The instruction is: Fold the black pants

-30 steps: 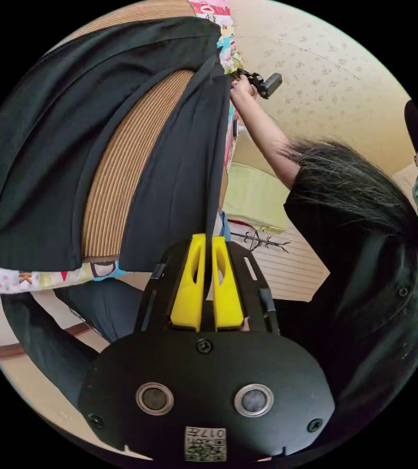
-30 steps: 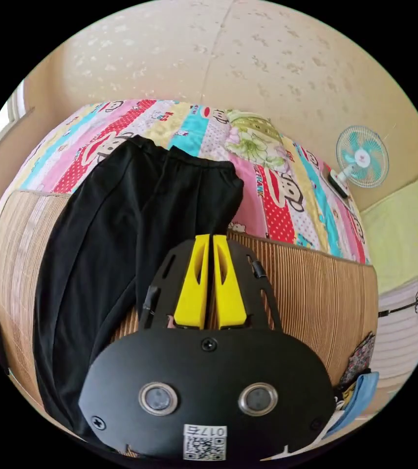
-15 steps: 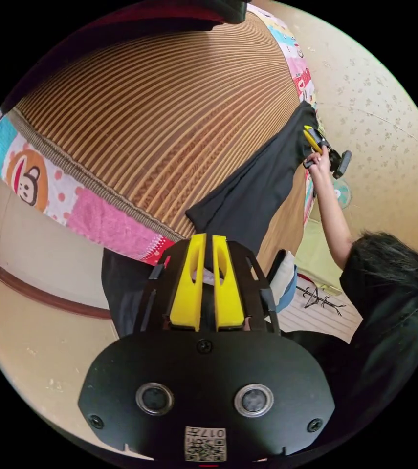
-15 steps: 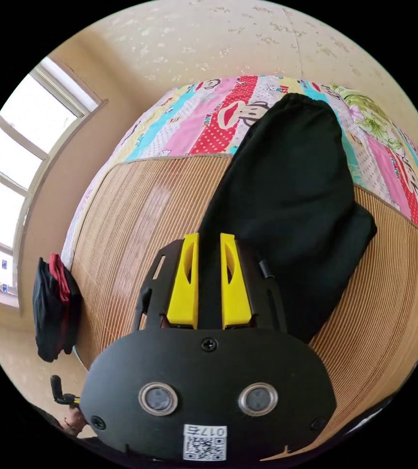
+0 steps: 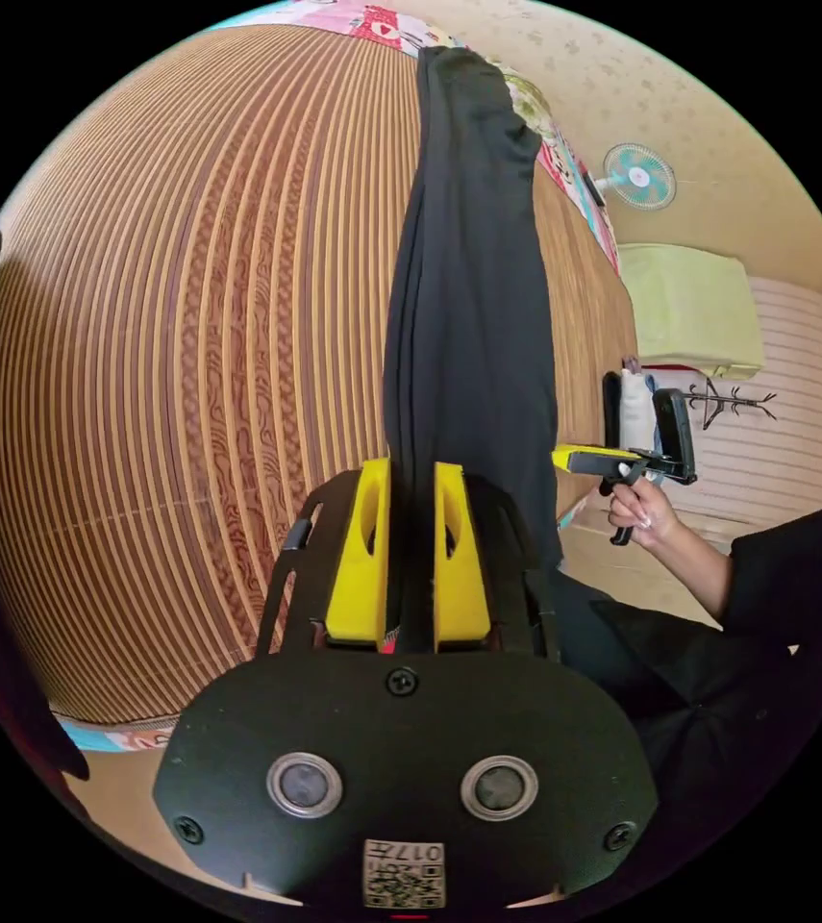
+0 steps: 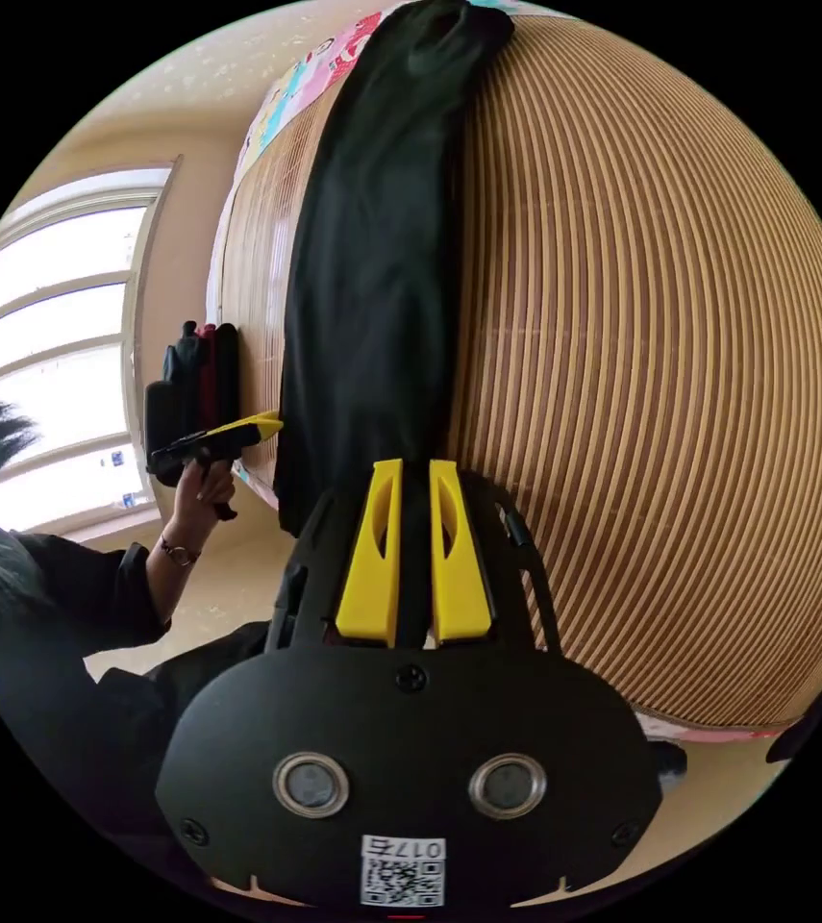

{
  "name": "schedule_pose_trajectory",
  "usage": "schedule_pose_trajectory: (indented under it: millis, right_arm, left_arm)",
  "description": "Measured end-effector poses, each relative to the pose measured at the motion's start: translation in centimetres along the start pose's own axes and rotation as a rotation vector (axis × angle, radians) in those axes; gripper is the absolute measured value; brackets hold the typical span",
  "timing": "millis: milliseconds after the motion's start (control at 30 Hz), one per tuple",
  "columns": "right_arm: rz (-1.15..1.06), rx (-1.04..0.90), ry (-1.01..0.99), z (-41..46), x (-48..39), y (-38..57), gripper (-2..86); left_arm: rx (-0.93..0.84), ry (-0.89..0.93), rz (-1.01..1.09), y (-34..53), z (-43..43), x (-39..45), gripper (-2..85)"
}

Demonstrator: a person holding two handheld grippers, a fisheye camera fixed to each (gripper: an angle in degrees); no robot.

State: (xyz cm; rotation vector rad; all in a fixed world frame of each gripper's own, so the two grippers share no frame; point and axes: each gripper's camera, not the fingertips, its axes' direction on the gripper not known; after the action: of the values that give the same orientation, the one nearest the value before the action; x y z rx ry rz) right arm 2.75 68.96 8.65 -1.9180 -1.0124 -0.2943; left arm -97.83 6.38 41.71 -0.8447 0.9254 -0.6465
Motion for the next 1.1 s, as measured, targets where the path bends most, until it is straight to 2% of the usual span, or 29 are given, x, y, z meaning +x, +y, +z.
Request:
schedule_pose_trajectory:
  millis: [67,167,267,333,400,467,567,633,700,767,833,900,967,1100]
  right_arm:
    - [0.034,0.044,0.003,-0.3,-0.1,2.3,3.5]
    - [0.051,0.046,-0.054,-0.9,0.5,5.0,3.4]
    - [0.069,0.009,-0.04,-2.1,3.0,5.8,5.5]
    - [0.083,0.103,-0.126,-4.6,5.1,5.4,8.3]
    - [0.122,0.239,-0.284,-7.6,8.7,3.5,11.4]
    - [0.121,0.292,-0.403,-8.5,11.3,0.8,12.2]
    - [0.056,0.236,-0.612,-7.8,13.5,-5.2,10.8]
    - [-0.002,0.197,-0.646,-7.3,12.9,-8.2,8.6]
    - [-0.033,0.089,-0.581,-6.9,11.2,-10.4,5.0]
    - [-0.091,0.116,-0.556,-8.6,9.6,-9.4,3.2]
    - [-0.15,0.202,-0.598,-11.5,7.8,-6.6,2.1]
    - [-0.246,0.323,-0.711,-16.0,5.0,-1.2,1.3]
    - [-0.356,0.375,-0.779,-19.4,1.6,3.0,0.9]
    - [-0.649,0.496,-0.747,-28.4,-8.6,12.4,0.4]
  left_arm:
    - [0.011,-0.021,0.033,1.9,0.9,1.1,5.5]
    - [-0.051,0.068,0.0,5.2,2.3,2.0,5.0]
    - [-0.173,0.004,0.029,6.9,3.1,3.3,5.2]
    - [-0.213,-0.004,0.016,6.6,2.8,3.7,7.2]
    - [-0.115,0.026,0.005,4.9,0.5,3.4,11.2]
    - [-0.028,0.087,-0.002,2.4,-1.1,2.5,12.9]
    - [0.011,0.184,0.048,-3.8,-1.7,1.6,13.1]
    - [-0.031,0.2,0.111,-7.5,-0.9,2.2,11.1]
    - [-0.127,0.259,0.124,-10.7,1.1,3.0,7.3]
    - [-0.188,0.271,0.103,-11.2,2.1,3.2,5.2]
    - [-0.13,0.33,0.121,-9.6,0.8,3.9,4.6]
    - [0.005,0.519,0.215,-5.7,-3.8,6.3,4.3]
    - [0.082,0.628,0.317,-2.0,-7.8,9.4,4.3]
    - [0.204,0.697,0.564,6.9,-17.3,19.3,4.2]
